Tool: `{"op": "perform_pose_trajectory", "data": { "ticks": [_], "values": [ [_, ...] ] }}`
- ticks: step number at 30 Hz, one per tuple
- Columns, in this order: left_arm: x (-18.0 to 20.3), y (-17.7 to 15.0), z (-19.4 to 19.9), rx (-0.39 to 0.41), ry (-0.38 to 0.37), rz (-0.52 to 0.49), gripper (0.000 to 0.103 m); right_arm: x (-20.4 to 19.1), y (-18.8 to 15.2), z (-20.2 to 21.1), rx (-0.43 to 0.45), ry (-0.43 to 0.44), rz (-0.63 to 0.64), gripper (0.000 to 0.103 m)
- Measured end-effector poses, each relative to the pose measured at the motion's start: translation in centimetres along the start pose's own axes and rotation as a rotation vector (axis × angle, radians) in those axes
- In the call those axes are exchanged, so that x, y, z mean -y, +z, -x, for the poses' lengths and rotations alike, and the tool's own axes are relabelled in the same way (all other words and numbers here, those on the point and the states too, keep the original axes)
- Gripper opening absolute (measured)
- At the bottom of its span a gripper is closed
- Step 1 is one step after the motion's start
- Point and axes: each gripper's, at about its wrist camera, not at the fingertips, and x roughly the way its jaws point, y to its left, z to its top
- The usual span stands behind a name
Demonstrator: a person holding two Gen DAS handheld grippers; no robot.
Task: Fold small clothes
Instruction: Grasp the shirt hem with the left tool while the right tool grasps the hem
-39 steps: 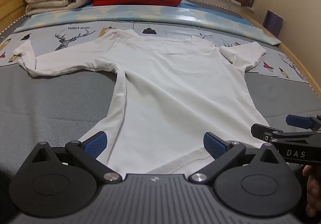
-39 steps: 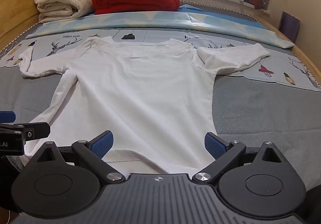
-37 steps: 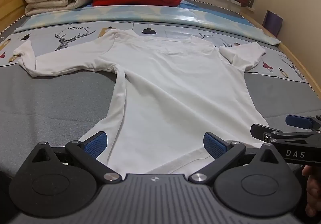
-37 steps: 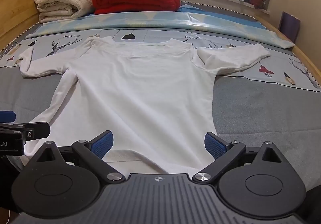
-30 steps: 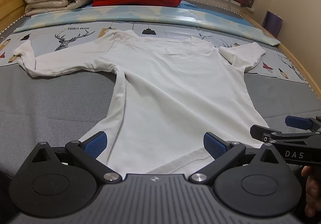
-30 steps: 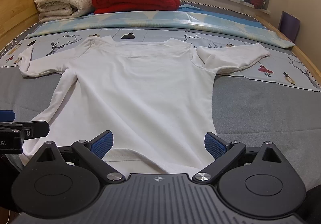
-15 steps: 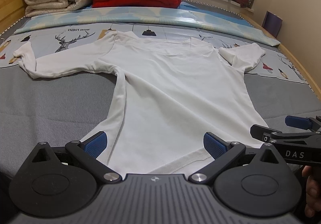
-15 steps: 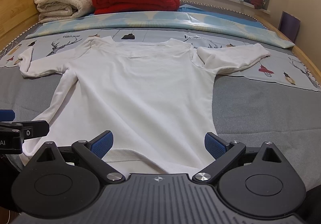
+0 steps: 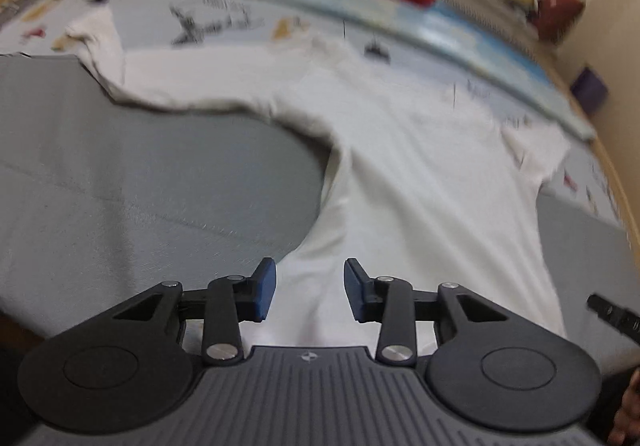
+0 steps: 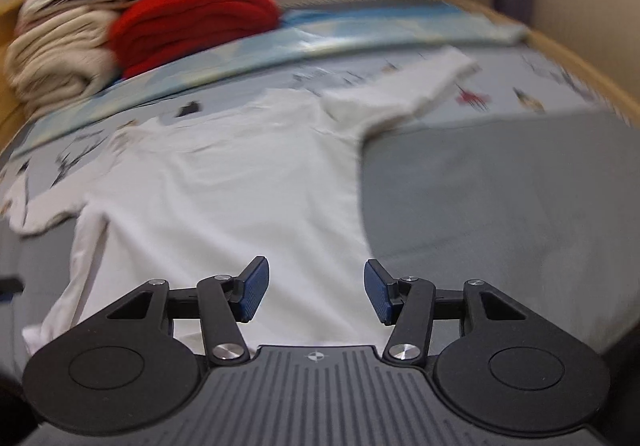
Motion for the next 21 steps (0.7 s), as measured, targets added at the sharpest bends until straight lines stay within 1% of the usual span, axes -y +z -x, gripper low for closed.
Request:
{"op": "perform_pose_trajectory", "data": {
  "ticks": [2,3,4,5,6,7,8,9,10,12,14,15,16,17,18,19,21],
  "values": [
    [-1.4,1.6,-0.6,-0.038,0.037,-0.111,0.042,1.6,-0.1,-0.5,-0.038,0.000,-0.050,0.055],
    [-1.9,1.9,-0.8,-0.044,0.057,-0.153,0.042,1.9,-0.5,-0.7,-0.089,-0.050,-0.017,0.055],
    [-2.7,2.3,-1.5,-0.077,0.065,-0.197,0.042,2.2,-0.9,-1.1,-0.135,-0.050,-0.007,0.055],
    [-2.9,2.1,-1.9,-0.159,0.088,-0.211,0.042,2.4,-1.4,-1.3,-0.158,-0.043,0.000,0.055],
    [-3.7,2.1,-2.4,-0.175,0.071,-0.208,0.042,2.5,-1.7,-1.7,-0.177,-0.009,-0.013,0.055],
    [-4.4,2.0,-2.9,-0.194,0.056,-0.196,0.043,2.6,-2.0,-1.9,-0.184,0.006,-0.005,0.055],
    [-4.8,1.7,-3.5,-0.211,0.050,-0.188,0.043,2.8,-2.3,-2.2,-0.188,0.033,0.003,0.056],
    [-4.9,1.5,-3.9,-0.246,0.060,-0.187,0.044,2.7,-2.6,-2.4,-0.198,0.050,0.018,0.056],
    [-5.0,1.1,-4.4,-0.267,0.067,-0.194,0.045,2.6,-2.9,-2.7,-0.213,0.051,0.039,0.056],
    [-5.0,0.3,-5.3,-0.322,0.082,-0.211,0.046,2.2,-3.3,-2.9,-0.247,0.052,0.072,0.056],
    [-4.6,-0.5,-5.7,-0.315,0.096,-0.253,0.045,1.9,-3.7,-3.2,-0.261,0.050,0.105,0.057],
    [-4.2,-0.4,-5.7,-0.331,0.104,-0.270,0.041,1.6,-3.9,-3.4,-0.273,0.041,0.125,0.058],
    [-4.3,-0.8,-5.5,-0.344,0.096,-0.294,0.020,1.6,-4.2,-3.5,-0.283,0.031,0.143,0.059],
    [-3.9,-1.0,-5.0,-0.353,0.102,-0.313,0.008,1.4,-4.3,-3.6,-0.291,0.024,0.156,0.059],
    [-3.8,-1.2,-4.3,-0.352,0.104,-0.342,0.006,1.3,-4.5,-3.8,-0.301,0.020,0.165,0.059],
    [-3.6,-1.3,-3.1,-0.334,0.095,-0.377,0.006,1.2,-4.6,-3.9,-0.310,0.016,0.171,0.059],
    [-3.2,-1.9,-1.1,-0.300,0.056,-0.407,0.006,1.1,-4.6,-4.2,-0.324,0.006,0.178,0.060]
  ]
}}
